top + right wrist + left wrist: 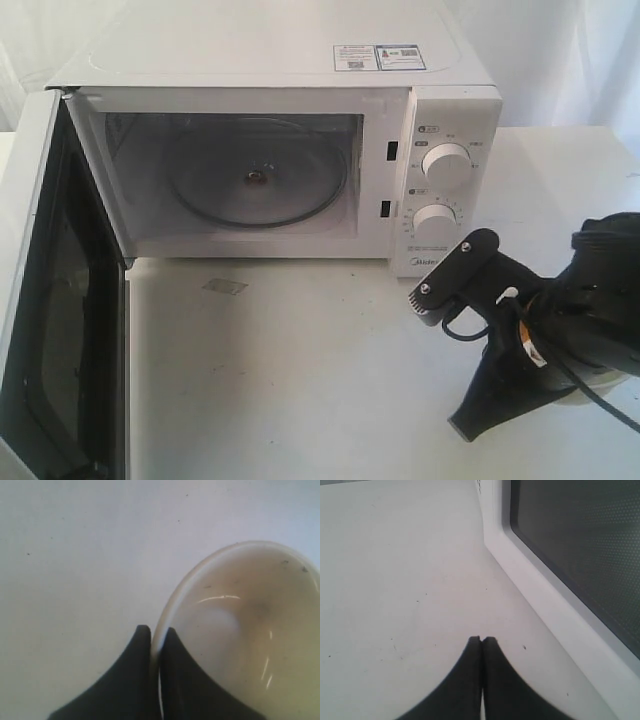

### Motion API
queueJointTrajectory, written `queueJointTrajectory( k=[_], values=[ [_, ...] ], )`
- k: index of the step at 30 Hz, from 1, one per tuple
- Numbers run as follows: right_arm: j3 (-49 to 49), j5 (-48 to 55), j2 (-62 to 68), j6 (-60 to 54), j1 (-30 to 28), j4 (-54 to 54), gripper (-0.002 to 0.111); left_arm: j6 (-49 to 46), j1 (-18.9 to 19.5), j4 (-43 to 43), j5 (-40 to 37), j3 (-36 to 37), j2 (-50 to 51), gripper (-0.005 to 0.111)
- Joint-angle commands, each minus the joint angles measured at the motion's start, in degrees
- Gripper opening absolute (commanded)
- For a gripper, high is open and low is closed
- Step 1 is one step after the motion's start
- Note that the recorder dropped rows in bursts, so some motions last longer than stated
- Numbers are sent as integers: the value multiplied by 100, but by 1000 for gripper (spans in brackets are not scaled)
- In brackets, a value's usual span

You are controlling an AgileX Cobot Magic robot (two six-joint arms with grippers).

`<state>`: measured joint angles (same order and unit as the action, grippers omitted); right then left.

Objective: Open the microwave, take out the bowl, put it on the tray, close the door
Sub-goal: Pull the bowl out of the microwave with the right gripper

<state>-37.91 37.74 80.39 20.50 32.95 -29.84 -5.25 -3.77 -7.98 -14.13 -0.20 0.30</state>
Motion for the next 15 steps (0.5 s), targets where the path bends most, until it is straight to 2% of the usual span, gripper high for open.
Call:
queueJointTrajectory(
  k=[1,7,15],
  values=[
    [75,-385,188,97,-42,-102,0,-11,11,-44,-3,20,-30,0],
    [121,-578,376,488,-274,-102,0,-11,11,-44,-3,20,-30,0],
    [302,-947,388,528,-285,-74,1,-11,11,-44,-3,20,-30,0]
  ],
)
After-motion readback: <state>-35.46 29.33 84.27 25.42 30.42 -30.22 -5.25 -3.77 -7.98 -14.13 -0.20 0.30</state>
